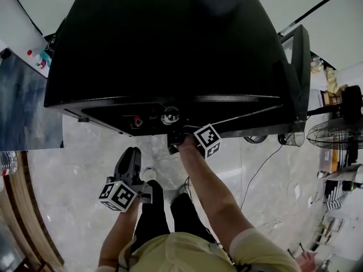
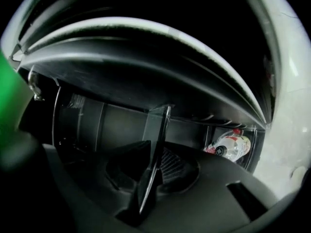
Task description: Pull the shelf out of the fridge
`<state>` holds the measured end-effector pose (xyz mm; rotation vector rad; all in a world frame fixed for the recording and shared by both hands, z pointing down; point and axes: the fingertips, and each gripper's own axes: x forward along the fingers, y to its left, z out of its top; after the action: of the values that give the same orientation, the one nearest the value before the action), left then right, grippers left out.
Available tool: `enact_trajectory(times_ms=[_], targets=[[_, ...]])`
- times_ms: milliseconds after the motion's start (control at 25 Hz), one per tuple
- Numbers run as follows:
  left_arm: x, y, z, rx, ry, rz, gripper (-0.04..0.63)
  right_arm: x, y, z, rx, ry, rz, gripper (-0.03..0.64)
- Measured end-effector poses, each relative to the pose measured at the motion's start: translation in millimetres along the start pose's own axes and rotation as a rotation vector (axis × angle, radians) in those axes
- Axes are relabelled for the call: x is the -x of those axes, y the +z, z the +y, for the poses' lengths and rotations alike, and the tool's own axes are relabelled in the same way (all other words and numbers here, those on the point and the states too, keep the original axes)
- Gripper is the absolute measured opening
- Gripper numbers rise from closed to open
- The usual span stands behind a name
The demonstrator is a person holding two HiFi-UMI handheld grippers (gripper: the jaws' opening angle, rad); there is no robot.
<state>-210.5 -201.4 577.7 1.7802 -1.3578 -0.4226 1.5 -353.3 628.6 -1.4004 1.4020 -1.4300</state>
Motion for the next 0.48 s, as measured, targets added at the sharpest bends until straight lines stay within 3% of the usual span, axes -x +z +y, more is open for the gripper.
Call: enact_trajectory(times_ms=[480], targets=[[-23.1,-11.3,8.9,0.129,-0.014,-0.005,0.12,25.6,-4.8,-7.3,-0.048,0.005,0.019,0.052]])
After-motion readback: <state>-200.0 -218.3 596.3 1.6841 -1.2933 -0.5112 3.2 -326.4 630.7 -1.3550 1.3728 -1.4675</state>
